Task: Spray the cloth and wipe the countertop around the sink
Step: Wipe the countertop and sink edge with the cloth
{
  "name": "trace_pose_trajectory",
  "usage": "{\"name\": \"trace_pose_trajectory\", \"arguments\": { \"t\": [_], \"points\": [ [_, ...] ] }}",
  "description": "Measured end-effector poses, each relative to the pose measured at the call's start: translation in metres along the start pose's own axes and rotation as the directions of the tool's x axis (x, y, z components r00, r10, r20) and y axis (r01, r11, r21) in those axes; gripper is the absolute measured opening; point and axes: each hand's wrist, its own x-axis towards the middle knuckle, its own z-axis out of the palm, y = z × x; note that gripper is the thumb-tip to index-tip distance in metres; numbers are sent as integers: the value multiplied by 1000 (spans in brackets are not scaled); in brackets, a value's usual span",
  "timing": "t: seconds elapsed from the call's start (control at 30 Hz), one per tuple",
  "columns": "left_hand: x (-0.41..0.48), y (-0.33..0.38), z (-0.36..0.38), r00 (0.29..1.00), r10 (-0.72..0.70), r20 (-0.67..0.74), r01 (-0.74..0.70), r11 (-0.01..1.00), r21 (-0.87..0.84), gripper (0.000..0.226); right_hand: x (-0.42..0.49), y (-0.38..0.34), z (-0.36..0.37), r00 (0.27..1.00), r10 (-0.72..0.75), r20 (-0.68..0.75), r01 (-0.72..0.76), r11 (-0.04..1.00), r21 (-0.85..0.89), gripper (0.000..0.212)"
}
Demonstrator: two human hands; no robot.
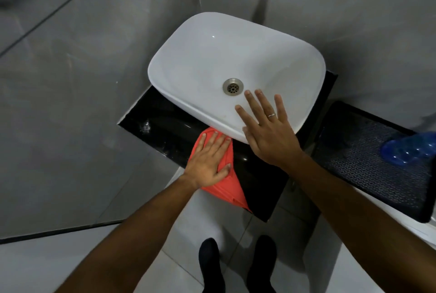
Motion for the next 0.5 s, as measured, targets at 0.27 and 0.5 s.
{"name": "trace_pose_trajectory", "arguments": {
  "t": [0.27, 0.5],
  "points": [
    [2, -76, -16, 1000, -1, 28, 0, 1000, 28, 76, 40, -36, 7, 997, -75, 32, 76, 997, -21, 54],
    [5, -122, -27, 1000, -10, 14, 10, 1000, -7, 77, 101, -83, 26, 973, -192, 125, 195, 981, -19, 67]
  ]
}}
